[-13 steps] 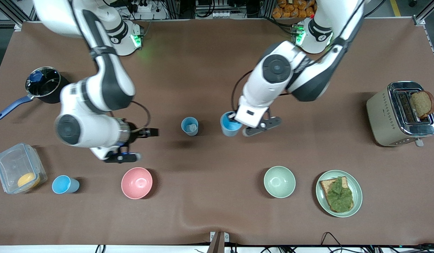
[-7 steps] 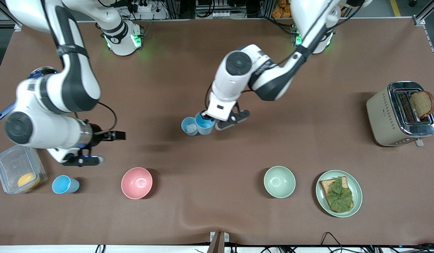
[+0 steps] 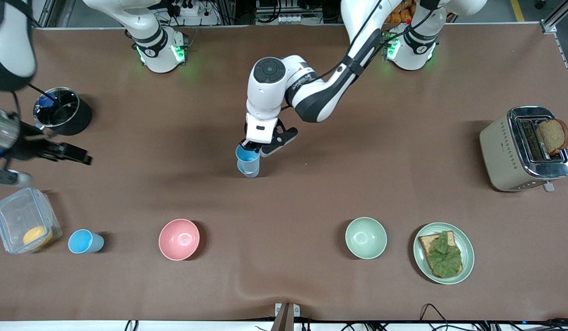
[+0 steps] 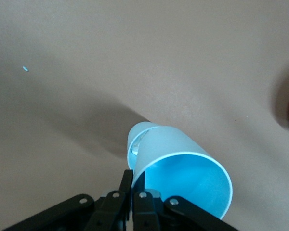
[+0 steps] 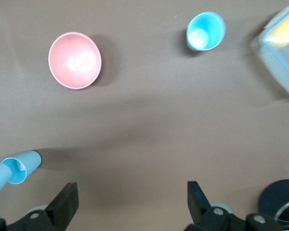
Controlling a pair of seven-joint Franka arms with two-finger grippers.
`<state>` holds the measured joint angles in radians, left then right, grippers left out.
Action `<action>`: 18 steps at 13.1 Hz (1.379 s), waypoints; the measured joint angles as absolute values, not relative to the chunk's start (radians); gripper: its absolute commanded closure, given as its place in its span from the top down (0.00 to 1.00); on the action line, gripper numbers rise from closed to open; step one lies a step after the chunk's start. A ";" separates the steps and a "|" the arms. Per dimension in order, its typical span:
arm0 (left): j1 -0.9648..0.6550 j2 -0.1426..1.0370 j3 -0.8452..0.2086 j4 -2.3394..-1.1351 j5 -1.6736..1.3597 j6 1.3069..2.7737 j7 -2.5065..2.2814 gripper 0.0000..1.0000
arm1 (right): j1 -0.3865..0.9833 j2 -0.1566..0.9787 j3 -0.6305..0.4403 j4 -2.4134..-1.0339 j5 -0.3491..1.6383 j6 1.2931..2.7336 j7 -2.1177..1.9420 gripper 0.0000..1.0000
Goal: Stack blue cups with both arms
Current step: 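Lower the left cup into the placed cup while the right gripper withdraws, then open the left gripper to release the stacked cup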
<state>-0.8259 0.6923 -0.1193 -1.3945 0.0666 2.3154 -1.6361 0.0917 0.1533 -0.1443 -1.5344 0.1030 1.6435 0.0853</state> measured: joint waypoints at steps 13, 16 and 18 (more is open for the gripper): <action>-0.840 0.726 -0.113 -1.387 0.067 2.329 -1.637 1.00 | 0.075 0.007 -0.125 -1.539 0.037 1.534 0.086 1.00; -0.840 0.726 -0.111 -1.375 0.067 2.345 -1.637 1.00 | 0.074 0.010 -0.118 -1.547 0.016 1.577 0.079 1.00; -0.836 0.701 -0.089 -1.353 0.095 2.346 -1.637 1.00 | 0.074 0.011 -0.112 -1.557 0.001 1.593 0.068 1.00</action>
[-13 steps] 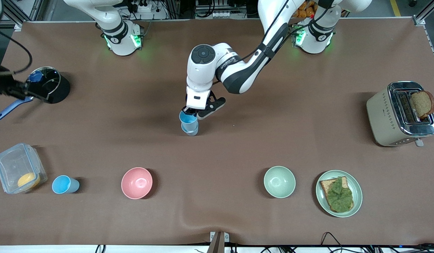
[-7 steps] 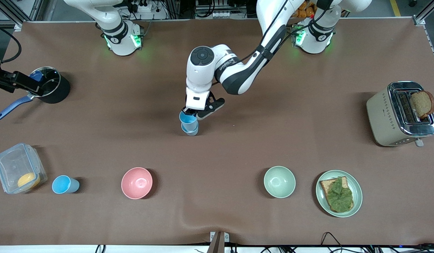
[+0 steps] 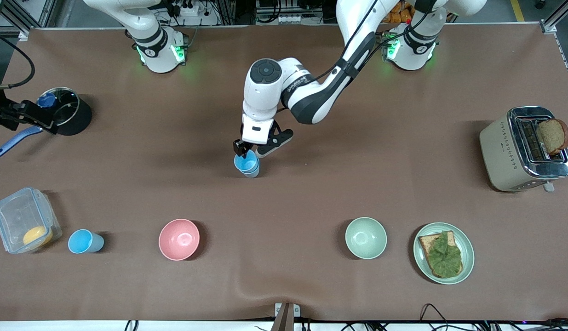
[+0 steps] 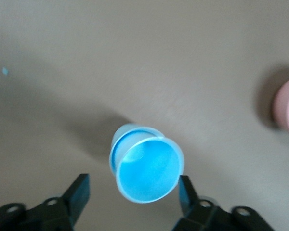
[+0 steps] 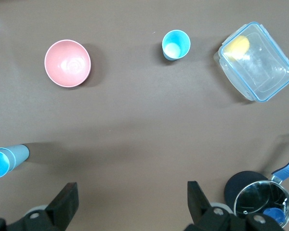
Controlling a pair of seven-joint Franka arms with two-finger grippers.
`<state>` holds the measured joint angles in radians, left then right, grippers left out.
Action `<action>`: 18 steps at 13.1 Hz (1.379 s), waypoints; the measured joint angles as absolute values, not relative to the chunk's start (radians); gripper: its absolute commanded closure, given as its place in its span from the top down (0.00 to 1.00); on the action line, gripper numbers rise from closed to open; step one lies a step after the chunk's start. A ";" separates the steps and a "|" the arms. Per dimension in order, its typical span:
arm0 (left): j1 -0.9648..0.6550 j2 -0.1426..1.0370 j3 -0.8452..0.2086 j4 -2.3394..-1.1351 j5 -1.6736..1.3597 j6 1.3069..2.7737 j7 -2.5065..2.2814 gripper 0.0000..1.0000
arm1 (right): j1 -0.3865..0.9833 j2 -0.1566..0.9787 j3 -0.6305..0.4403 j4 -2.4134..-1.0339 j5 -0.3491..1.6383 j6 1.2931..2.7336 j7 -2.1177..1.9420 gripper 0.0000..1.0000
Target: Stack blue cups with both arms
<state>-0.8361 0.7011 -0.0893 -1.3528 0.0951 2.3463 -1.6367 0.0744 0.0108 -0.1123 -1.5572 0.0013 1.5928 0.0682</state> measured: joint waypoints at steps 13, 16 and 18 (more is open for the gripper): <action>-0.392 0.291 -0.053 -1.359 0.079 1.795 -0.792 1.00 | 0.061 0.007 -0.102 -1.555 -0.004 1.558 0.054 1.00; -0.262 0.251 -0.054 -1.363 0.049 1.725 -0.543 1.00 | 0.061 0.007 -0.101 -1.555 -0.004 1.558 0.054 1.00; -0.203 0.233 -0.055 -1.364 0.038 1.715 -0.426 1.00 | 0.061 0.007 -0.100 -1.555 -0.004 1.558 0.054 1.00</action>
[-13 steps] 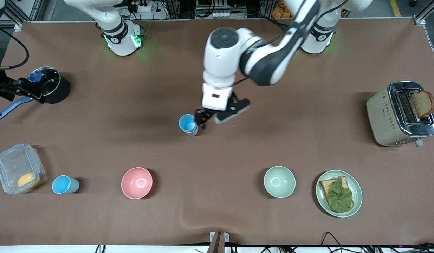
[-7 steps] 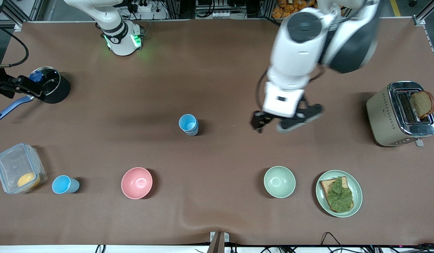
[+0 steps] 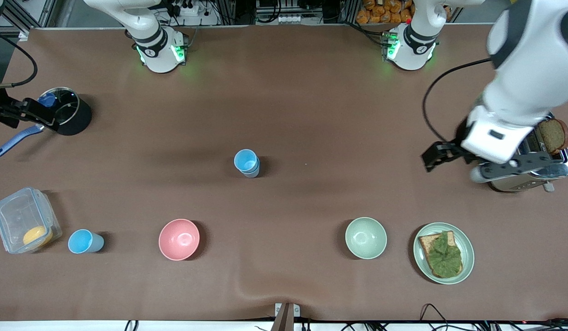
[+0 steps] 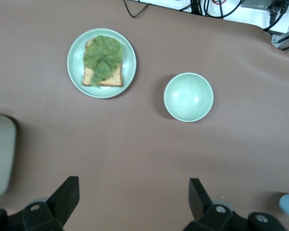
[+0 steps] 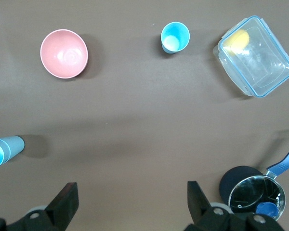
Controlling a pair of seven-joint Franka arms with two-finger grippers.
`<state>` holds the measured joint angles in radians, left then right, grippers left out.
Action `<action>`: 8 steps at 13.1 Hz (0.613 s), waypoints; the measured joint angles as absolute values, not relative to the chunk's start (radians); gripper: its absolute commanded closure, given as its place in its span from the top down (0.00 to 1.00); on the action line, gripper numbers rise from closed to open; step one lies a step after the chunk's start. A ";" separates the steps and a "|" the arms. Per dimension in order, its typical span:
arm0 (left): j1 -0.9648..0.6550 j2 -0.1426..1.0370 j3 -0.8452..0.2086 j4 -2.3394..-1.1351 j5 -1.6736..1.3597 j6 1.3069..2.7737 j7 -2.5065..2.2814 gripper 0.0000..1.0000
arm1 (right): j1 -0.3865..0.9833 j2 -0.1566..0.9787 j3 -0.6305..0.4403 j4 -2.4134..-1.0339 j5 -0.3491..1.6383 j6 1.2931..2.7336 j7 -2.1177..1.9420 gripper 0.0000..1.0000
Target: Stack blue cups with both arms
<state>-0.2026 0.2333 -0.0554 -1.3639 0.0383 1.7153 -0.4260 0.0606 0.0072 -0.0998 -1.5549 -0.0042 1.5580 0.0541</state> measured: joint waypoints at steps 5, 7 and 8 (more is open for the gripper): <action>-0.115 0.199 -0.058 -1.366 0.006 1.648 -0.242 1.00 | 0.060 0.007 -0.097 -1.555 -0.004 1.558 0.054 1.00; -0.101 0.198 -0.069 -1.367 0.006 1.627 -0.225 1.00 | 0.060 0.007 -0.095 -1.555 -0.004 1.558 0.054 1.00; -0.096 0.193 -0.073 -1.370 0.006 1.619 -0.215 1.00 | 0.060 0.007 -0.095 -1.555 -0.004 1.558 0.054 1.00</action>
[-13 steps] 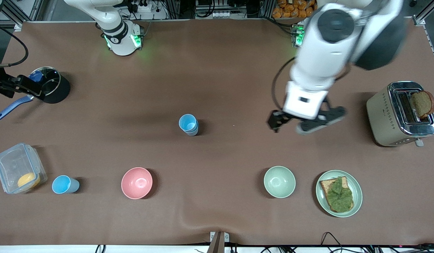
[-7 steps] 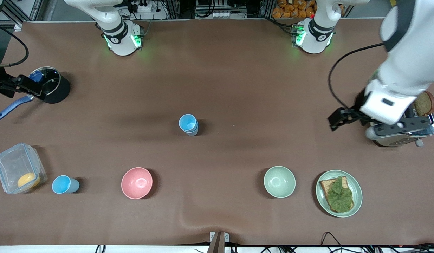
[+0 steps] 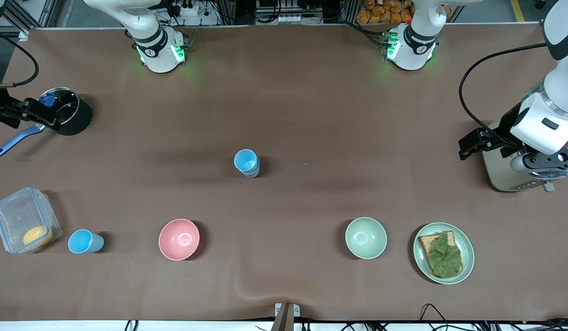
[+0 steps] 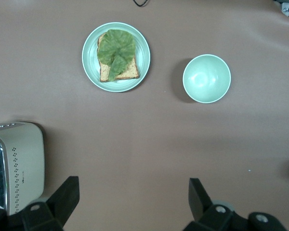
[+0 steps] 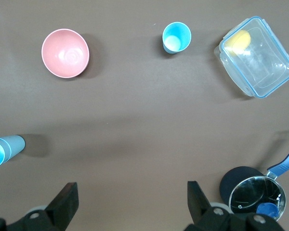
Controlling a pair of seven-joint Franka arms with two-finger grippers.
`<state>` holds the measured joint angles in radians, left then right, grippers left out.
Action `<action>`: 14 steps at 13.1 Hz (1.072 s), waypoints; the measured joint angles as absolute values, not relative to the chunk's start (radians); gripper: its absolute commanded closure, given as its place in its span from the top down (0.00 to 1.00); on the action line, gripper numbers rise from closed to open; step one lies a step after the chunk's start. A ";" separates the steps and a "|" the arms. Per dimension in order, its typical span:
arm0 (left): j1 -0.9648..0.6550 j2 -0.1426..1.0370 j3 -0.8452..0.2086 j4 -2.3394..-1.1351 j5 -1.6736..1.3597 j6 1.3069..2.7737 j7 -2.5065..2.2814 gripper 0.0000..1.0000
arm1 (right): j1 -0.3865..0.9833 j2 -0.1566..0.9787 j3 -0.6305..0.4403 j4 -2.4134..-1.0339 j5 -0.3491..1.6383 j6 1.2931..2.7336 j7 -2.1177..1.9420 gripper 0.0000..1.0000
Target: Stack blue cups with both arms
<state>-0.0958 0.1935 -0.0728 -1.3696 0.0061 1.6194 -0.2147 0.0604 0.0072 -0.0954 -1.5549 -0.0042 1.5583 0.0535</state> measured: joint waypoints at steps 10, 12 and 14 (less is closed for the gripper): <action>-0.040 0.051 -0.085 -1.538 0.006 1.612 -0.144 1.00 | 0.060 0.008 -0.096 -1.557 -0.005 1.558 0.054 1.00; 0.009 0.045 -0.141 -1.542 0.006 1.612 -0.144 1.00 | 0.059 0.006 -0.096 -1.556 -0.006 1.557 0.054 1.00; 0.027 0.037 -0.165 -1.546 0.006 1.612 -0.144 1.00 | 0.059 0.005 -0.096 -1.556 -0.006 1.557 0.053 1.00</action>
